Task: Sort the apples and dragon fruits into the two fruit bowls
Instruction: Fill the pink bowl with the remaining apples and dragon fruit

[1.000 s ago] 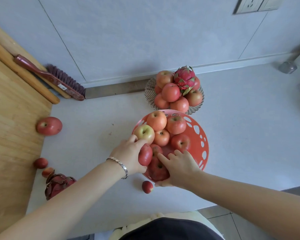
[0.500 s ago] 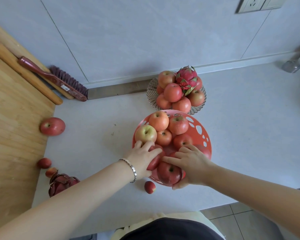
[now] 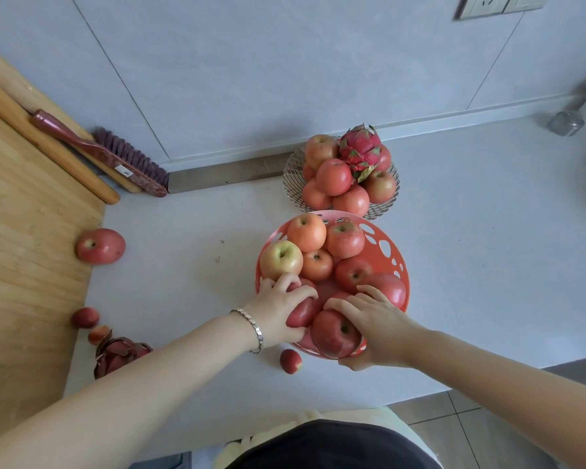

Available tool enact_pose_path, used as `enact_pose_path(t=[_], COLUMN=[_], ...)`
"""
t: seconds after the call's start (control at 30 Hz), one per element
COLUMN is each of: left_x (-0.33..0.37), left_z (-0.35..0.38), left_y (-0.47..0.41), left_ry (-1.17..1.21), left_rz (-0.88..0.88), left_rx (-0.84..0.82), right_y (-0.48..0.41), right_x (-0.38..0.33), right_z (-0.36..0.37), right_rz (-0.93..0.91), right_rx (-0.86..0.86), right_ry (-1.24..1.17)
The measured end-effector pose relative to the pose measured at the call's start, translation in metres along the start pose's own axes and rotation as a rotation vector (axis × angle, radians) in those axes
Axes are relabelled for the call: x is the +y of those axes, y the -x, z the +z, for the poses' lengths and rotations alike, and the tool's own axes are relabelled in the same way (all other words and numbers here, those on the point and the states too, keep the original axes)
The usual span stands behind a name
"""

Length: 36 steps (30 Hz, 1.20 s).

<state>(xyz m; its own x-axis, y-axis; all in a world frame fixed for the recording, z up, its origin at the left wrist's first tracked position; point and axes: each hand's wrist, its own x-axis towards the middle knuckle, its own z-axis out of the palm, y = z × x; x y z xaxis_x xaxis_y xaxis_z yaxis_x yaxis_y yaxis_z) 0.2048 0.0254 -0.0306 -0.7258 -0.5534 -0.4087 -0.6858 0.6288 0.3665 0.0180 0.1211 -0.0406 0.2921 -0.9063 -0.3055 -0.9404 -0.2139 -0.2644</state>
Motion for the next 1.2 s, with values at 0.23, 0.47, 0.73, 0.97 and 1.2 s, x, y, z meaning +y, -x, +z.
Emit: enact_pose_path(t=[0.23, 0.47, 0.73, 0.97, 1.2], left_x=[-0.001, 0.004, 0.003, -0.008, -0.018], left_z=[0.023, 0.018, 0.010, 0.007, 0.000], left_y=[0.001, 0.006, 0.014, 0.015, 0.018], left_ry=[-0.443, -0.291, 0.084, 0.243, 0.132], left_rz=[0.103, 0.047, -0.113, -0.077, 0.003], left_rx=[0.223, 0.124, 0.303, 0.264, 0.179], right_y=[-0.009, -0.012, -0.015, -0.038, -0.045], right_x=[-0.018, -0.026, -0.032, -0.056, -0.050], right_z=[-0.020, -0.025, -0.033, -0.039, -0.060], right_rz=[0.035, 0.066, 0.220, 0.257, 0.275], right_rx=[-0.086, -0.149, -0.111, -0.196, -0.331], right_ry=[0.192, 0.207, -0.134, 0.072, -0.089])
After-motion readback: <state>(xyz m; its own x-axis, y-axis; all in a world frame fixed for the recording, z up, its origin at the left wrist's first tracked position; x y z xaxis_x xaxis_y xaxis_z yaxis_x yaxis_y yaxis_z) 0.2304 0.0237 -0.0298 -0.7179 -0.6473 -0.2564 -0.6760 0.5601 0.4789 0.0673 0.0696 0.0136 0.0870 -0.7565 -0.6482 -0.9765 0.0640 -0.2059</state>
